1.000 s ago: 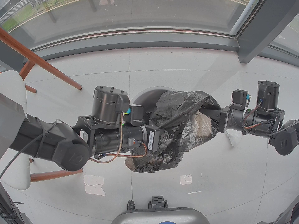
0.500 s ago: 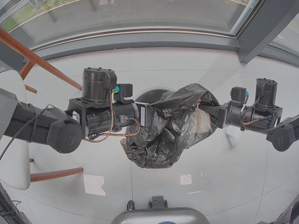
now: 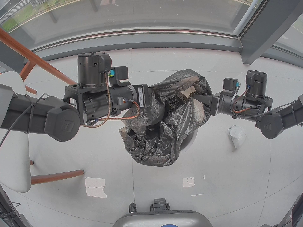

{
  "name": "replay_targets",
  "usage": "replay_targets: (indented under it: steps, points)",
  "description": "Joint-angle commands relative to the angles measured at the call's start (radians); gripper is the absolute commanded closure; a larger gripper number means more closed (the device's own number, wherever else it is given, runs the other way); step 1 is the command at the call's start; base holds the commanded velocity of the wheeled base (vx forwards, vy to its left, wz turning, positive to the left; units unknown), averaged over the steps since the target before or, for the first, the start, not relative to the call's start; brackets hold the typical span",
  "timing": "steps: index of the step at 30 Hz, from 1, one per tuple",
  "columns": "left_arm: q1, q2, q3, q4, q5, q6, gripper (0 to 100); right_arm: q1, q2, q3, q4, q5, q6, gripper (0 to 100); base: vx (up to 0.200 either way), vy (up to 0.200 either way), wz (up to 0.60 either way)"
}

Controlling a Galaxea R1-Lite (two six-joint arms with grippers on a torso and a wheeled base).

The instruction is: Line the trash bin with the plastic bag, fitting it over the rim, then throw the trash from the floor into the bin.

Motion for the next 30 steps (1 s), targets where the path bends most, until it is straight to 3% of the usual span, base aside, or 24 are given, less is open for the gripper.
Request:
replay_targets:
  steps: [1,12,13,19,23,30]
  points:
    - [0.022,0.009,-0.041,-0.001,0.011,-0.004,100,-0.012,0.087,-0.081,0.003,0.010,-0.001,100,0.000,0.000,0.00]
    - [0.035,0.059,-0.122,-0.001,0.012,-0.007,100,-0.089,0.107,-0.201,0.100,0.027,-0.032,100,0.000,0.000,0.00]
    - [0.035,0.059,-0.122,-0.001,0.012,-0.011,100,-0.096,0.107,-0.203,0.104,0.028,-0.041,0,0.000,0.000,0.00]
    - [0.035,0.058,-0.126,-0.001,0.026,-0.033,100,-0.161,0.073,-0.170,0.137,0.114,-0.094,0,0.000,0.000,0.00]
    - [0.035,0.058,-0.122,-0.001,0.026,-0.033,100,-0.161,0.003,-0.084,0.138,0.148,-0.094,0,0.000,0.000,0.00]
    - [0.067,0.078,-0.118,0.001,0.043,-0.033,100,-0.152,-0.080,0.075,0.132,0.152,-0.113,0,0.000,0.000,0.00]
